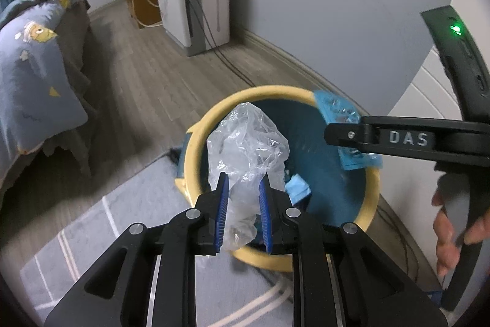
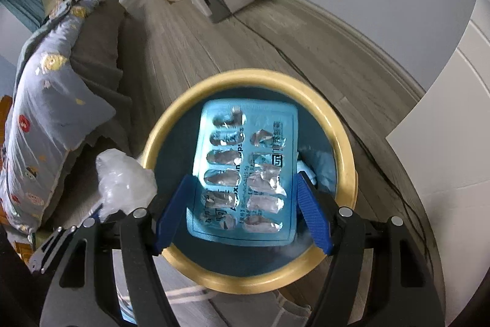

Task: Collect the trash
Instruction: 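Carry the plastic bag and blister pack over the teal bin and release both, then move both open grippers back over the mat toward the remaining trash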

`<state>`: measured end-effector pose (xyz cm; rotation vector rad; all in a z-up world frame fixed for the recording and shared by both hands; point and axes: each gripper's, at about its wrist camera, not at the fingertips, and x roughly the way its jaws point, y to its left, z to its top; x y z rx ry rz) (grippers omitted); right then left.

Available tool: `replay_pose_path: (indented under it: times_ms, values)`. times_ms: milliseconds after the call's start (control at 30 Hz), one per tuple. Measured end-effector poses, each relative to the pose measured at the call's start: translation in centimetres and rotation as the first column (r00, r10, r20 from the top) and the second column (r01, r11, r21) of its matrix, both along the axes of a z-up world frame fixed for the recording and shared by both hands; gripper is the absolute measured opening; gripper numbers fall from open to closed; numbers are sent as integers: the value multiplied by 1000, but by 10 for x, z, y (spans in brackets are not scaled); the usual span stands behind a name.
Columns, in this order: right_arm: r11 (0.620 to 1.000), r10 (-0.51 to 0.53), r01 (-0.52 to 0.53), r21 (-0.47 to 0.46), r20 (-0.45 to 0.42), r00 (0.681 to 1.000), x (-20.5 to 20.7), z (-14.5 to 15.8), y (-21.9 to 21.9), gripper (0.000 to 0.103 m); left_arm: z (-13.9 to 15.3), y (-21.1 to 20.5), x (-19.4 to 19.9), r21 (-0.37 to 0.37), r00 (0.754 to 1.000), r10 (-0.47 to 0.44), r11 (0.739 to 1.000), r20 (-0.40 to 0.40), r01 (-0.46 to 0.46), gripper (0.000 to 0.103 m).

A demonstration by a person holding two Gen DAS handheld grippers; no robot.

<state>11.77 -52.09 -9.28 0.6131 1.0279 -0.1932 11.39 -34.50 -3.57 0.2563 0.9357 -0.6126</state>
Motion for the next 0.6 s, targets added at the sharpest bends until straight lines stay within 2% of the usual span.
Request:
replay_pose_path:
  times_ms: [67,100,133,200,233,300,367,600]
  values:
    - [1000,-3,3,-6,14,1000,1,3,0,71,1,0,2,-16,1000,5,1000,3,-5,27]
    - [1000,-3,3,-6,16,1000,1,4,1,74,1,1,2,-19,1000,11,1000,11,-11,34]
    - [1000,-3,3,-4,20,1000,0,4,2,83,2,3,1,-19,1000,19,1000,20,-19,39]
    - [1000,4,-4,-6,19,1000,2,5,5,87,2,7,0,-18,998,43,999,36,-42,61]
    - [1000,9,-9,-11,16,1000,3,6,6,88,2,8,0,-17,998,52,999,43,-52,64]
    - [1000,18,-17,-19,10,1000,6,6,9,94,3,14,-1,-18,996,67,998,52,-66,81]
    - [1000,20,-20,-17,12,1000,5,8,11,96,5,20,-2,-25,994,88,996,62,-86,88]
    - [1000,14,-14,-21,16,1000,0,17,14,97,14,45,-5,-31,989,136,990,65,-134,92]
